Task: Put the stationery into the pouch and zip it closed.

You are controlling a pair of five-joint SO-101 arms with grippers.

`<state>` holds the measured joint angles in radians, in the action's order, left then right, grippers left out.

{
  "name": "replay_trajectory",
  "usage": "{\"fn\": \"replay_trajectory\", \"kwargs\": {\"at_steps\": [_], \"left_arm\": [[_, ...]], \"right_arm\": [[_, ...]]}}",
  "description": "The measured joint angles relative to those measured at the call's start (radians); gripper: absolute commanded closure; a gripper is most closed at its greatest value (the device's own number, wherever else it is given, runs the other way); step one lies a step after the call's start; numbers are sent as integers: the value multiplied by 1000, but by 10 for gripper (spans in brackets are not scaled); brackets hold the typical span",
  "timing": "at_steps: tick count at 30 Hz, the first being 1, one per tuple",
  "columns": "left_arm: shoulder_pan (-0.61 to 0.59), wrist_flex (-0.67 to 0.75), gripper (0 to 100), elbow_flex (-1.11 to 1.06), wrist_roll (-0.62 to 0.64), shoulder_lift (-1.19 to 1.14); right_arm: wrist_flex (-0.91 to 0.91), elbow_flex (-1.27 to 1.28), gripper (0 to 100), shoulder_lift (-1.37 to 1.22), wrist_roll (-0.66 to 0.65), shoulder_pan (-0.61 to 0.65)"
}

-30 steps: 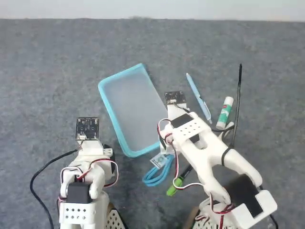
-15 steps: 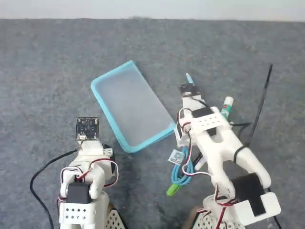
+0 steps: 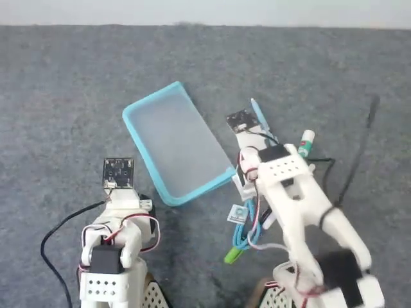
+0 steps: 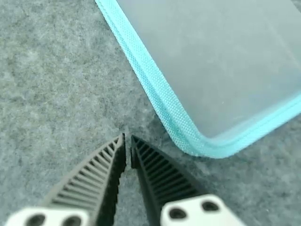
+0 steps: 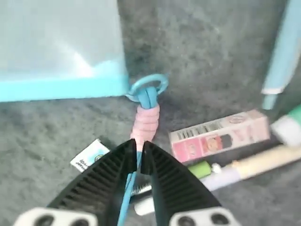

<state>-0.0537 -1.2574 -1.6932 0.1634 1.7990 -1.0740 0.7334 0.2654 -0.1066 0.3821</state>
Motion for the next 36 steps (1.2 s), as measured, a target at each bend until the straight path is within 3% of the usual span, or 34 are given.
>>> {"fn": "replay_trajectory", "kwargs": {"at_steps": [9, 13, 15, 18, 22, 26, 36], "left_arm": [[218, 0, 985, 0, -5, 0], [256, 0, 985, 0, -5, 0], [221, 2, 985, 0, -5, 0], [98, 48, 985, 0, -5, 0], [-166, 127, 986, 0, -2, 0], [-385, 224, 986, 0, 0, 0], [-450, 262, 986, 0, -5, 0]], "right_arm": [[-123, 0, 992, 342, -101, 6], [-157, 0, 992, 391, -123, 8], [-160, 2, 983, 393, -120, 6], [-147, 2, 892, 358, -74, 6], [-78, 2, 757, 198, -57, 6], [-43, -60, 759, -35, -23, 6], [-32, -226, 775, -311, 52, 15]]}}
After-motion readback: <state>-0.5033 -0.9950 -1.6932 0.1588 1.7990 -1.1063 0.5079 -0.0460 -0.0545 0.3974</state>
